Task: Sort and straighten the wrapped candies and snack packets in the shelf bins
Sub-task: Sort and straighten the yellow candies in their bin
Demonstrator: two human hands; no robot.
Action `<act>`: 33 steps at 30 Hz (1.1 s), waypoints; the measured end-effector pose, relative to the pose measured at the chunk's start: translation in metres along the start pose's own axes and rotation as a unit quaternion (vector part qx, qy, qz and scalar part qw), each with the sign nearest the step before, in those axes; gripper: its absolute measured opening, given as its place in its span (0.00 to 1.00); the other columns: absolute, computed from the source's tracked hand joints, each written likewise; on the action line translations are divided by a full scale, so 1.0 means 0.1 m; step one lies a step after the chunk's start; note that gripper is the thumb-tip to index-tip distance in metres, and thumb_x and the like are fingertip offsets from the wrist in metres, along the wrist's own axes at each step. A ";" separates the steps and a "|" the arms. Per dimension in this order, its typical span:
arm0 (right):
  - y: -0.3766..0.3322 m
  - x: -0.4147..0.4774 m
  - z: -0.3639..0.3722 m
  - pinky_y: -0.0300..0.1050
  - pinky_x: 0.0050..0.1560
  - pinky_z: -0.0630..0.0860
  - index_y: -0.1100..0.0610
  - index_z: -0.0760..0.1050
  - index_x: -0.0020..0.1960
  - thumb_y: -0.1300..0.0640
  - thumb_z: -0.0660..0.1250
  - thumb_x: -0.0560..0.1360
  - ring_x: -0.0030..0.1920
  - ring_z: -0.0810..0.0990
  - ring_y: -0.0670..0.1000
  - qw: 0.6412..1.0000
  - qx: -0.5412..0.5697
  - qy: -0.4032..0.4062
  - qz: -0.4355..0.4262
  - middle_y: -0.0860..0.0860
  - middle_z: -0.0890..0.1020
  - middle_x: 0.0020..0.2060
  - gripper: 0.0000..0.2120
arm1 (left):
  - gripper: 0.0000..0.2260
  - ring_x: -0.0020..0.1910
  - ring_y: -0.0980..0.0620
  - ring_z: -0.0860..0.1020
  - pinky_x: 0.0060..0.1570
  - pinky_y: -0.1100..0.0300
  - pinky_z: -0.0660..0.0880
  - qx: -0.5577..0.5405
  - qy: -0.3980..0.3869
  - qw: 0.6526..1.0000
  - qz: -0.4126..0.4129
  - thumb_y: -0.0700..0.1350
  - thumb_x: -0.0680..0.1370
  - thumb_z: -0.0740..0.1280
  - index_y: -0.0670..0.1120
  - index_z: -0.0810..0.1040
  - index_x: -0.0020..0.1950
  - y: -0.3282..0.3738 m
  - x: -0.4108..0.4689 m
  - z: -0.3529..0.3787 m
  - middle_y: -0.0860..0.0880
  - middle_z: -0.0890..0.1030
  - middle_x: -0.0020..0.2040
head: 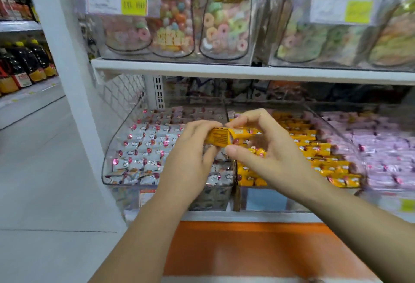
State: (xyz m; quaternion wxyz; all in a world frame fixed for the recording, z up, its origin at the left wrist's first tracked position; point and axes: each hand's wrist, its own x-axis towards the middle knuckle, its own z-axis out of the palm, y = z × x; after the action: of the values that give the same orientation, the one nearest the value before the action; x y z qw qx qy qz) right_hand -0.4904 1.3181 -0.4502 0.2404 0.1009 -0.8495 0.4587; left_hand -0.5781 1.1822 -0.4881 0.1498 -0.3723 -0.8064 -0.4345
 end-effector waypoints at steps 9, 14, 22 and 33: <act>0.58 -0.08 -0.44 0.32 0.35 0.72 0.50 0.71 0.48 0.55 0.69 0.73 0.37 0.76 0.47 0.972 -0.151 0.160 0.081 0.44 0.77 0.47 0.08 | 0.20 0.61 0.61 0.67 0.57 0.66 0.62 0.022 -0.051 0.997 -0.056 0.49 0.79 0.63 0.56 0.66 0.70 0.15 0.26 0.42 0.58 0.65 0.69; 1.04 -0.04 -0.73 0.35 0.43 0.64 0.52 0.70 0.49 0.57 0.70 0.72 0.45 0.70 0.45 0.938 -0.223 0.224 0.145 0.48 0.73 0.47 0.10 | 0.17 0.63 0.54 0.71 0.60 0.60 0.67 0.002 -0.075 0.989 -0.131 0.50 0.80 0.60 0.54 0.69 0.69 0.06 0.38 0.56 0.52 0.68 0.69; 1.15 0.08 -0.81 0.53 0.56 0.72 0.50 0.73 0.52 0.50 0.70 0.72 0.55 0.72 0.53 0.897 -0.372 0.106 0.212 0.50 0.74 0.53 0.11 | 0.13 0.52 0.55 0.77 0.48 0.56 0.77 0.025 -0.032 0.988 -0.151 0.48 0.80 0.61 0.53 0.73 0.65 0.05 0.51 0.67 0.51 0.72 0.64; 1.27 1.04 -0.21 0.46 0.56 0.75 0.54 0.69 0.67 0.54 0.61 0.78 0.57 0.76 0.53 0.911 -0.370 -0.015 0.183 0.54 0.76 0.61 0.17 | 0.14 0.55 0.57 0.72 0.51 0.64 0.68 0.034 -0.072 0.989 -0.126 0.49 0.79 0.62 0.53 0.72 0.66 0.04 0.49 0.58 0.54 0.71 0.63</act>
State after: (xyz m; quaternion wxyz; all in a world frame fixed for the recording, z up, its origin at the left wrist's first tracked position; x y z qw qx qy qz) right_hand -0.6235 1.4115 -0.4813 0.1591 -0.1458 -0.9655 0.1460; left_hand -0.6036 1.2539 -0.4920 0.0479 -0.2932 -0.8698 -0.3940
